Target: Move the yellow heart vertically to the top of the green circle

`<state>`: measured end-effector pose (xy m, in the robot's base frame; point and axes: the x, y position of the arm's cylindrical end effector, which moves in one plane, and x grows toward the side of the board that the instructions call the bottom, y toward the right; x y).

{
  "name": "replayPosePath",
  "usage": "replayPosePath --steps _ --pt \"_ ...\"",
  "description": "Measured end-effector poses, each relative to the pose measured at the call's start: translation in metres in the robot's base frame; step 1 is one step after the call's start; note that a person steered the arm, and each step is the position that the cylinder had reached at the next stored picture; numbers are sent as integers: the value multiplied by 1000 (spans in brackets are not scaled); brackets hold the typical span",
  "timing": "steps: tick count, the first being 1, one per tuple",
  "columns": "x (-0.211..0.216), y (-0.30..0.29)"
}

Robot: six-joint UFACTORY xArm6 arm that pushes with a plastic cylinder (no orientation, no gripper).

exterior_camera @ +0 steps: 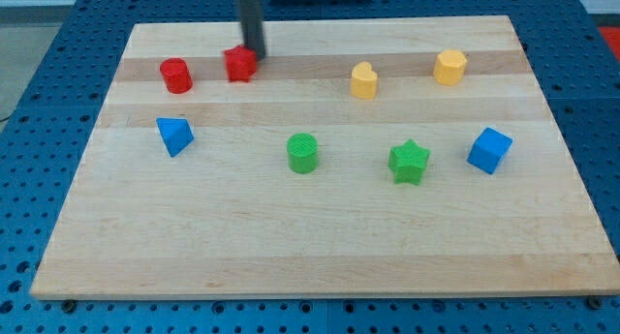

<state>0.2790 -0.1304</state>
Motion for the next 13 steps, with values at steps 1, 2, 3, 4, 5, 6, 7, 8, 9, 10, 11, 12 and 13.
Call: replayPosePath --steps 1,2,3,4,5,6,7,8,9,10,11,12,13 --pt "12 -56" --pt "12 -27" --pt "26 16" --pt "49 34" --pt "87 36" --pt "113 81" --pt "118 152" --pt "90 191" --pt "29 188" --pt "7 177" --pt "34 192" --pt "20 232" --pt "-15 241"
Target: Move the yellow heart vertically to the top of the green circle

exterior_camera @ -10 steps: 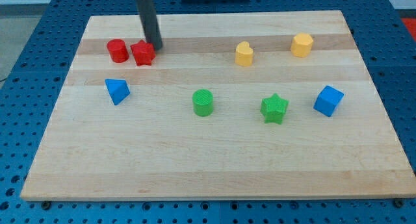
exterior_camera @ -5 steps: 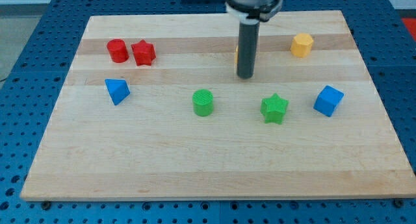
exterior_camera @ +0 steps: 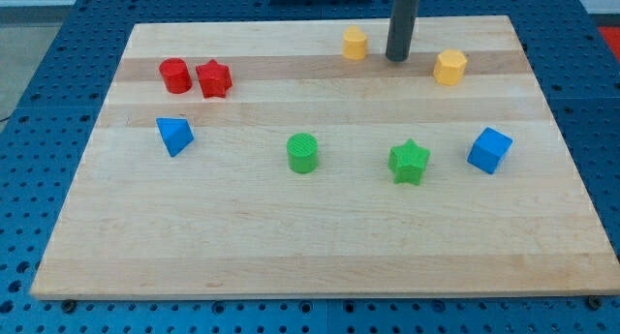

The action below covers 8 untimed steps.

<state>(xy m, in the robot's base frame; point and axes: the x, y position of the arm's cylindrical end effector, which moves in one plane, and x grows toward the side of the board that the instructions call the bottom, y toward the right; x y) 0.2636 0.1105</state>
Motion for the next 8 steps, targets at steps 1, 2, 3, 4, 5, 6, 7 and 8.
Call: replayPosePath --steps 1,2,3,4,5,6,7,8 --pt "-25 -21" --pt "-26 -61" --pt "-5 -37" --pt "17 -33" --pt "17 -57" --pt "-8 -89" --pt "-14 -107" --pt "-11 -89"
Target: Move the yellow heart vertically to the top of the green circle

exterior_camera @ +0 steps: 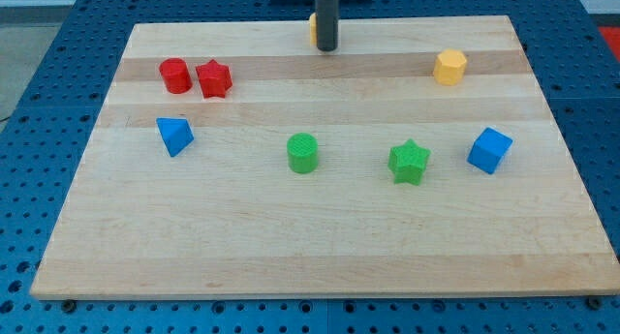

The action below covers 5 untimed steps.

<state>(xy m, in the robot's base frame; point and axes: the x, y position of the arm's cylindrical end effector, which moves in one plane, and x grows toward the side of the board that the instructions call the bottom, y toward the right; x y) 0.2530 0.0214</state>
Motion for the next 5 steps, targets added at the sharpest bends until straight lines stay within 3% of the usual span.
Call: replayPosePath --steps 1,2,5 --pt "-4 52" --pt "-33 55" --pt "-34 -15"
